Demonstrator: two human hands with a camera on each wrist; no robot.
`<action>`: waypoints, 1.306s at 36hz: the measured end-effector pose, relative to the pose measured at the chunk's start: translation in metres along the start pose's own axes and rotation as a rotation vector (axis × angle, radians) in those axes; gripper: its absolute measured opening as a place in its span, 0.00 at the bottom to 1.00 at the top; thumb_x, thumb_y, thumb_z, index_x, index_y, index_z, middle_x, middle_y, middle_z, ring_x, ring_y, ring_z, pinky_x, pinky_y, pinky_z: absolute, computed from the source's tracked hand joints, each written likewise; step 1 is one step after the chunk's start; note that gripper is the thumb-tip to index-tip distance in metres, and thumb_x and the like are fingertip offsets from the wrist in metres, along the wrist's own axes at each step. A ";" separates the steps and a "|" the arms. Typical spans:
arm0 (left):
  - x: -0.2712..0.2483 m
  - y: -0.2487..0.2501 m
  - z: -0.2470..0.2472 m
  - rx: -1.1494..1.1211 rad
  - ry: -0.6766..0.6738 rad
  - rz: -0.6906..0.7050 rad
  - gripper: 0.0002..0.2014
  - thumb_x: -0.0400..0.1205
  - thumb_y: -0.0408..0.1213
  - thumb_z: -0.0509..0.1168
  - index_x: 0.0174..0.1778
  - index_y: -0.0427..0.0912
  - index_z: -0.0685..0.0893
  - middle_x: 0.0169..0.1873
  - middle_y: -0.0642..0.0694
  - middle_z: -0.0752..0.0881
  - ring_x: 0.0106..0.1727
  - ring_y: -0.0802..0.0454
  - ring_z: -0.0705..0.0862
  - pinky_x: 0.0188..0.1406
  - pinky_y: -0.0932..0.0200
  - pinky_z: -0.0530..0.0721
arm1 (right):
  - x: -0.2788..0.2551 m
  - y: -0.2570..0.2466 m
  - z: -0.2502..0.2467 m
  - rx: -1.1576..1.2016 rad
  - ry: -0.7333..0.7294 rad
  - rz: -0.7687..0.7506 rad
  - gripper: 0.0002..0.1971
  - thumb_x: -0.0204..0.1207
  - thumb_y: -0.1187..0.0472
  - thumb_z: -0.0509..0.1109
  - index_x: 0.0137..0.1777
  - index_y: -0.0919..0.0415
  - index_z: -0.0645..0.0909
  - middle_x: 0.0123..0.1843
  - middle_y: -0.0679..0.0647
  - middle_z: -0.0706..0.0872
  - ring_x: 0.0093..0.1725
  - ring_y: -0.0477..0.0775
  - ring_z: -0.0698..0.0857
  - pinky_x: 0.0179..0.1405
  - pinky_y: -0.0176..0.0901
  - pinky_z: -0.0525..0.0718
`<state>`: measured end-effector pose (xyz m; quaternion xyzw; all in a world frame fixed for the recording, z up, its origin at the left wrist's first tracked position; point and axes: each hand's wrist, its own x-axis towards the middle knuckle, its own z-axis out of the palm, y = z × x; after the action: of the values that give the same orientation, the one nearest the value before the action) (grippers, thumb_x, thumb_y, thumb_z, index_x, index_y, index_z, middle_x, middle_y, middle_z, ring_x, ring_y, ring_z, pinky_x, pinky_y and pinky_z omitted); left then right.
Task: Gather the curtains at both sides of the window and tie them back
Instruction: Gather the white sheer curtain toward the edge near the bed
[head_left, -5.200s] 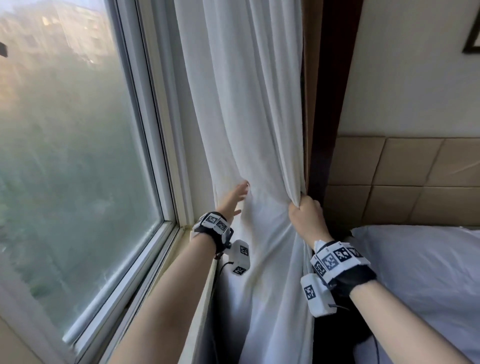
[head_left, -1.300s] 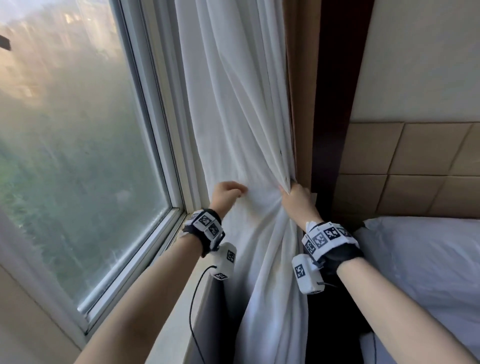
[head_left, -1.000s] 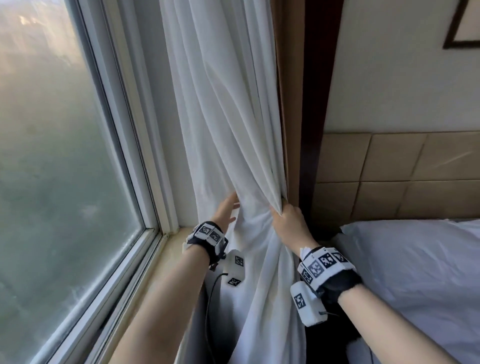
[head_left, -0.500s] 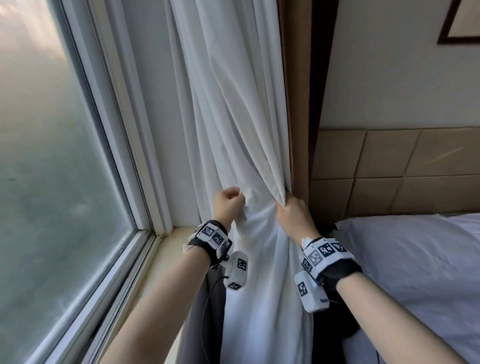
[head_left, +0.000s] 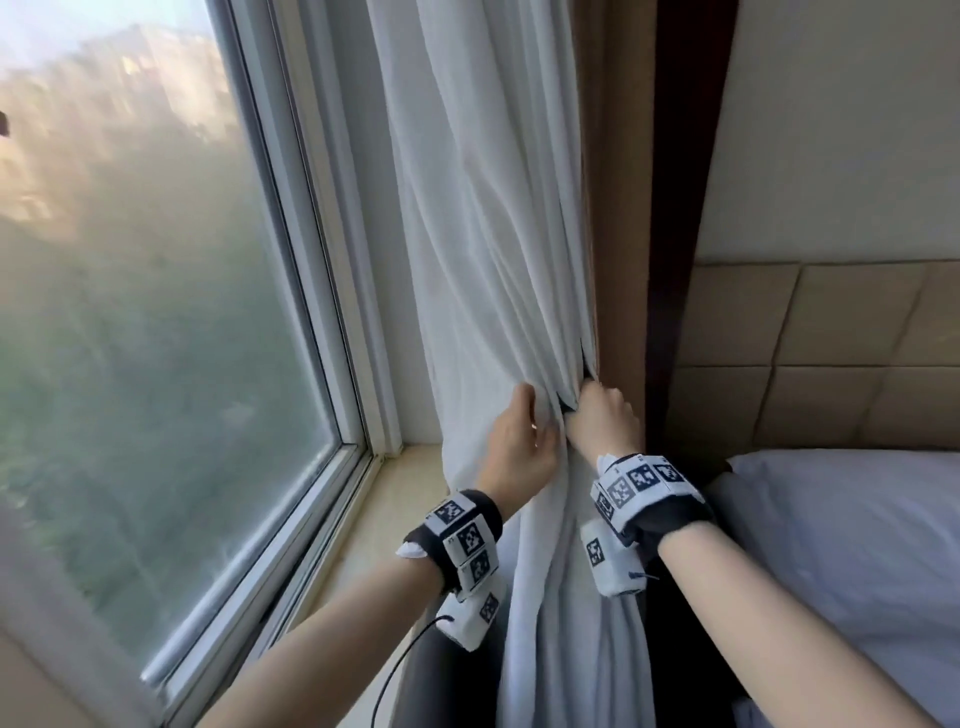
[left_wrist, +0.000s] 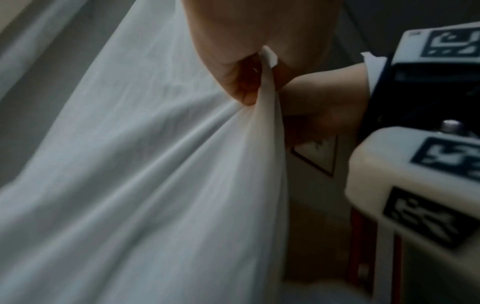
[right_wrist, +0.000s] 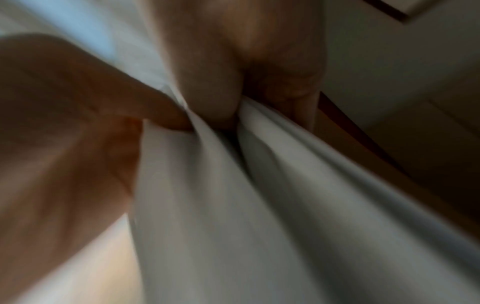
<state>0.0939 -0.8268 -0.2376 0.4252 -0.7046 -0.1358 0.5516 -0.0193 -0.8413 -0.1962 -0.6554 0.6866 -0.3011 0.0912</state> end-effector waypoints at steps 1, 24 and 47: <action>0.001 0.004 0.003 -0.049 -0.030 -0.028 0.06 0.79 0.29 0.58 0.42 0.37 0.65 0.28 0.44 0.73 0.27 0.49 0.70 0.29 0.42 0.76 | -0.001 -0.001 -0.001 0.075 -0.029 0.034 0.14 0.78 0.60 0.63 0.60 0.65 0.80 0.60 0.68 0.83 0.60 0.72 0.81 0.53 0.53 0.79; 0.029 -0.040 -0.041 -0.335 -0.146 -0.431 0.13 0.78 0.23 0.65 0.56 0.36 0.88 0.49 0.40 0.90 0.50 0.51 0.87 0.53 0.55 0.82 | 0.012 0.019 -0.012 0.359 -0.200 0.080 0.26 0.79 0.47 0.67 0.66 0.68 0.74 0.66 0.64 0.80 0.65 0.65 0.80 0.66 0.57 0.78; 0.064 -0.049 0.028 -0.634 -0.360 -0.753 0.12 0.88 0.38 0.55 0.42 0.45 0.81 0.35 0.47 0.84 0.36 0.55 0.83 0.37 0.62 0.82 | 0.019 0.026 -0.004 0.148 -0.061 0.071 0.20 0.81 0.47 0.62 0.57 0.66 0.79 0.58 0.67 0.83 0.58 0.71 0.81 0.56 0.53 0.81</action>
<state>0.0892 -0.9113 -0.2374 0.4312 -0.5108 -0.6022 0.4365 -0.0456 -0.8590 -0.2016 -0.6310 0.6822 -0.3274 0.1711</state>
